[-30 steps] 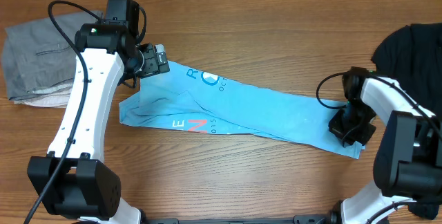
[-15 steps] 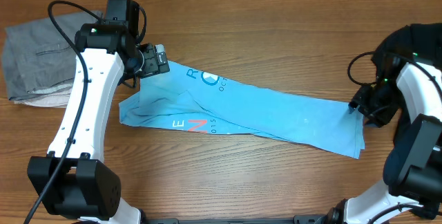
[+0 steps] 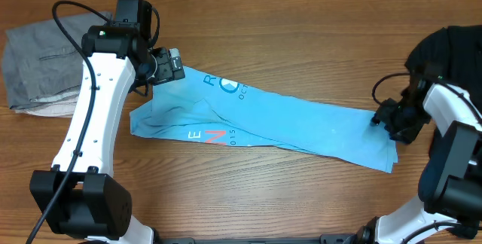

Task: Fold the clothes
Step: 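Grasp the strip's right end with the right gripper and fold it leftward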

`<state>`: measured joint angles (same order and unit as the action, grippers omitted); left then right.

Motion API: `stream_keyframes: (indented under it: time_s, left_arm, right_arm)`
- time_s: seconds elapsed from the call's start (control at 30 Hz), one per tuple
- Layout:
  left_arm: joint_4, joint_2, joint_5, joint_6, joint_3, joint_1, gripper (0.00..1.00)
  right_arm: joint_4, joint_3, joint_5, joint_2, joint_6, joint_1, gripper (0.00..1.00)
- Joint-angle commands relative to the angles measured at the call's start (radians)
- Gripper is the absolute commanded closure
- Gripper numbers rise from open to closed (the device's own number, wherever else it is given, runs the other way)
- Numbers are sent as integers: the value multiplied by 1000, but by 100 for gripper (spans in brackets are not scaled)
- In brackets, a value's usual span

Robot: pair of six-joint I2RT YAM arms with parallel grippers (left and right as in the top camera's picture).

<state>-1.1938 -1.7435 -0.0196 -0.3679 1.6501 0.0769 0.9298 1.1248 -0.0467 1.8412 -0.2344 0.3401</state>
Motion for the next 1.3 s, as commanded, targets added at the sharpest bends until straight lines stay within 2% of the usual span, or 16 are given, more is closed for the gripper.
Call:
stream_keyframes:
  time_s: [0.0,0.07,0.13,0.2,0.23,0.33,0.57,1.07,1.27]
  left_arm:
    - [-2,10,-10,-6,10,2,0]
    - [-2,10,-10,-6,10,2,0]
    - [-2,10,-10,-6,10,2,0]
    - [-2,10,-10,-6,10,2,0]
    - [-2,10,-10,-6,10,2,0]
    - [-2,10,-10,-6,10,2,0]
    - [-2,10,-10,-6,10,2,0]
    - [-2,10,-10,-6,10,2,0]
    - [-2,10,-10,-6,10,2,0]
  right_arm:
    - [-69,-72,4,-12,7,0,37]
    - [-120,-110,3,-12,7,0,40]
    - [-163,-144,3,-12,8,1,49]
    - [-169,-150,0,-12,7,0,68]
    - [-170,-148,0,-12,7,1,83]
    - [-182,-140,0,-12,8,1,96]
    - [-134,-39,8,-12,53,9,96]
    - [213,352,8,-13,53,190,96]
    - [370,521,-5,-13,53,210,96]
